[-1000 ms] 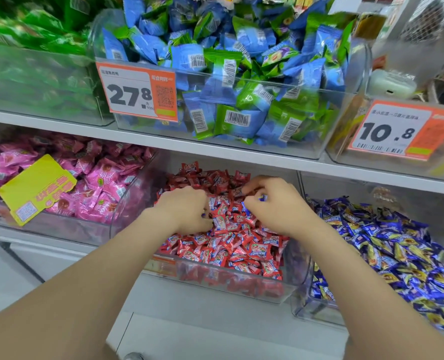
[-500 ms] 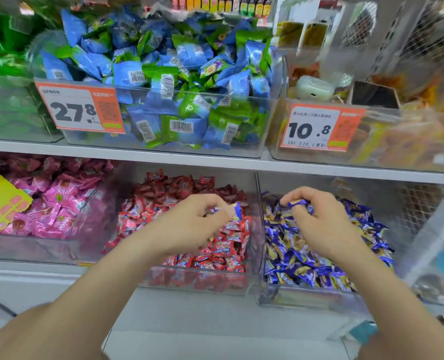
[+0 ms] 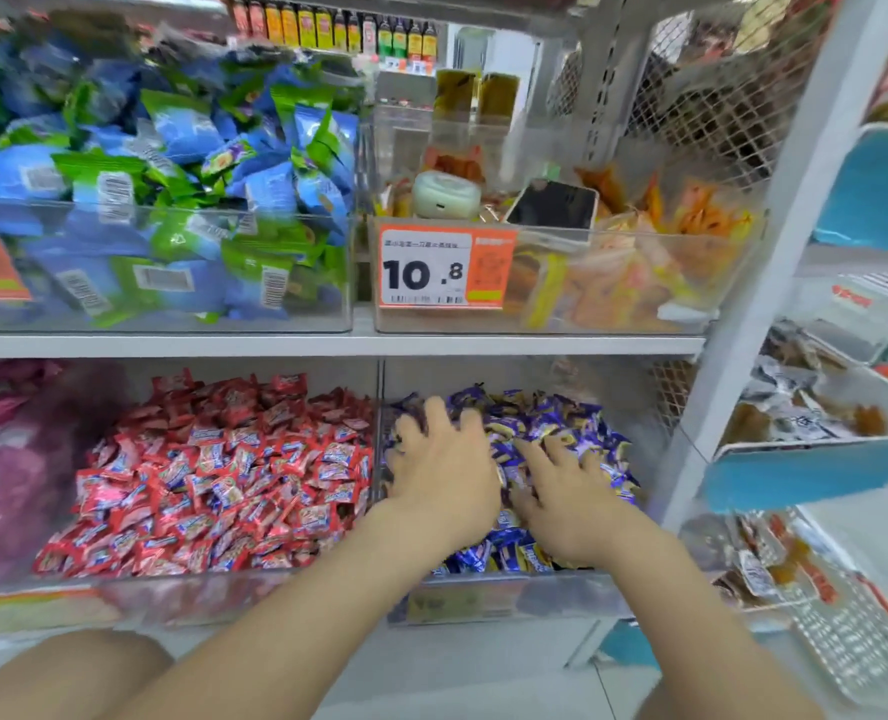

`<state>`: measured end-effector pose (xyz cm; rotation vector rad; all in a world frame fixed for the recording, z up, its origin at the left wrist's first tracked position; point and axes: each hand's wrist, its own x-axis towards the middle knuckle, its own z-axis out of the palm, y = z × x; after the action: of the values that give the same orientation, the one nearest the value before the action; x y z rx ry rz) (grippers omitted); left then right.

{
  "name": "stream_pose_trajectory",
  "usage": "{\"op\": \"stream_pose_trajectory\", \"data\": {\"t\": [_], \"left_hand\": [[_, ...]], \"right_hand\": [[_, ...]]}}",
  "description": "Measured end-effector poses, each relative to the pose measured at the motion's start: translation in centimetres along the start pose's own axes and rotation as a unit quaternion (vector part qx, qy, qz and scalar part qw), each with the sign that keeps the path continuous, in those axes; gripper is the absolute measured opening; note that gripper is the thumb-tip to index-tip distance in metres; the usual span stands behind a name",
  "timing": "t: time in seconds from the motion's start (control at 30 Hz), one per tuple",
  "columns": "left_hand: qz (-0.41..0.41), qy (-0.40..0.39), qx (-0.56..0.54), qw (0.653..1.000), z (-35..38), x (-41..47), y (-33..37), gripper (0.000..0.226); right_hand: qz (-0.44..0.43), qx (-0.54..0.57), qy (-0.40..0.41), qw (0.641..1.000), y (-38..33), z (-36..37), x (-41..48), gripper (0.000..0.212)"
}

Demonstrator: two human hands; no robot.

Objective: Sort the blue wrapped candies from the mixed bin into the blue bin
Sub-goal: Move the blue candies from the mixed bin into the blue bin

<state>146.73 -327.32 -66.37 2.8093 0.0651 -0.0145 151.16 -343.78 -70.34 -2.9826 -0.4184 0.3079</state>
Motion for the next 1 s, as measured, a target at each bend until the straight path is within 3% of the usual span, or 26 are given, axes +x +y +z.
{"op": "stream_pose_trajectory", "data": {"t": [0.1, 0.2, 0.37, 0.43, 0.53, 0.63, 0.7, 0.87, 1.0], "left_hand": [[-0.035, -0.132, -0.036, 0.99, 2.7, 0.7, -0.1, 0.072], [0.019, -0.134, -0.024, 0.991, 4.3, 1.2, -0.1, 0.075], [0.122, -0.141, -0.012, 0.982, 4.5, 2.0, 0.1, 0.071], [0.124, -0.106, -0.002, 0.987, 3.6, 1.4, 0.1, 0.066], [0.14, -0.01, 0.034, 0.989, 1.1, -0.2, -0.8, 0.055], [0.153, 0.082, 0.001, 0.985, -2.3, -2.4, -3.5, 0.026], [0.131, 0.094, -0.047, 0.986, -4.9, -4.1, -5.6, 0.015], [-0.025, 0.105, -0.051, 0.993, -9.5, -6.9, -12.6, 0.024], [-0.194, -0.019, 0.049, 0.98, -9.5, -7.9, -19.6, 0.022]], "right_hand": [[-0.082, 0.117, -0.005, 0.99, 0.7, -0.5, 0.9, 0.063], [-0.134, 0.167, 0.002, 0.977, 1.8, -0.4, 1.3, 0.06], [-0.01, 0.019, 0.054, 0.998, 2.2, -0.8, 0.0, 0.059], [-0.009, 0.017, 0.115, 0.993, 0.9, -1.7, -0.8, 0.055], [-0.06, 0.139, 0.215, 0.965, -1.8, -2.9, -2.5, 0.042], [-0.109, 0.24, 0.225, 0.938, -5.8, -4.0, -4.7, 0.031], [-0.136, 0.263, 0.22, 0.929, -8.9, -4.4, -5.4, 0.031], [-0.244, 0.264, 0.181, 0.915, -17.0, -4.8, -5.7, 0.037], [-0.238, 0.123, 0.087, 0.959, -22.0, -3.6, -3.5, 0.031]]}}
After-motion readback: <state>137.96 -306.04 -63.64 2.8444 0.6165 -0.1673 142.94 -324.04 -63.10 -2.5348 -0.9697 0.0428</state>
